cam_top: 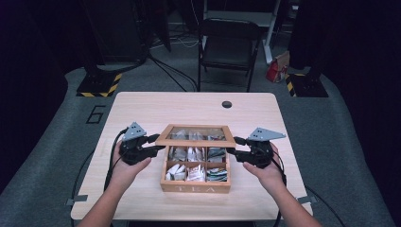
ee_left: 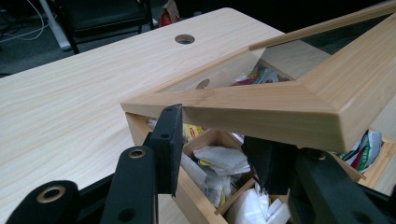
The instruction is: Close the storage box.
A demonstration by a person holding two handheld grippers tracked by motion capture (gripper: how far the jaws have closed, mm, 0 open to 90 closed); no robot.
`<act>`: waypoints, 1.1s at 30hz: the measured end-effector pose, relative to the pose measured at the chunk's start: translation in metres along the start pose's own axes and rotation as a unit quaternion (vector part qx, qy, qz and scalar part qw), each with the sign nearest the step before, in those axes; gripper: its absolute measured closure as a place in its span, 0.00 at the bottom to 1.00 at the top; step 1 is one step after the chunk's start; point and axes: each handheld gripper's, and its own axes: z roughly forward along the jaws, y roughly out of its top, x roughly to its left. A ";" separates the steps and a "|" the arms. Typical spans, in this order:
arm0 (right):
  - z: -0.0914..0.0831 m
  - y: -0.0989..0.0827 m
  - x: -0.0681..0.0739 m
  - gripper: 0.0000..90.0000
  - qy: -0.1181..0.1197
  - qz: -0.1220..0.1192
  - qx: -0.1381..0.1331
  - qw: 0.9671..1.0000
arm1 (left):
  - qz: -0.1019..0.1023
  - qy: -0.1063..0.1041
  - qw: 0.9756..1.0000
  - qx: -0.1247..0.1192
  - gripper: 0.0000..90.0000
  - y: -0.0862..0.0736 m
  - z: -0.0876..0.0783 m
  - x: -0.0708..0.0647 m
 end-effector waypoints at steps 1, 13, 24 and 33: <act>-0.001 0.000 0.001 0.54 0.002 0.000 0.001 1.000 | 0.000 0.001 1.000 0.001 0.64 -0.001 0.000 0.000; -0.017 -0.001 0.015 0.56 0.006 -0.016 -0.011 1.000 | 0.001 0.001 1.000 -0.004 0.66 -0.010 -0.001 -0.004; -0.023 -0.004 0.021 0.61 0.005 -0.022 -0.015 1.000 | 0.004 -0.001 1.000 -0.002 0.67 -0.014 -0.003 -0.006; -0.023 -0.007 0.022 0.61 0.005 -0.016 -0.015 1.000 | 0.011 -0.001 1.000 -0.003 0.64 -0.017 -0.006 -0.010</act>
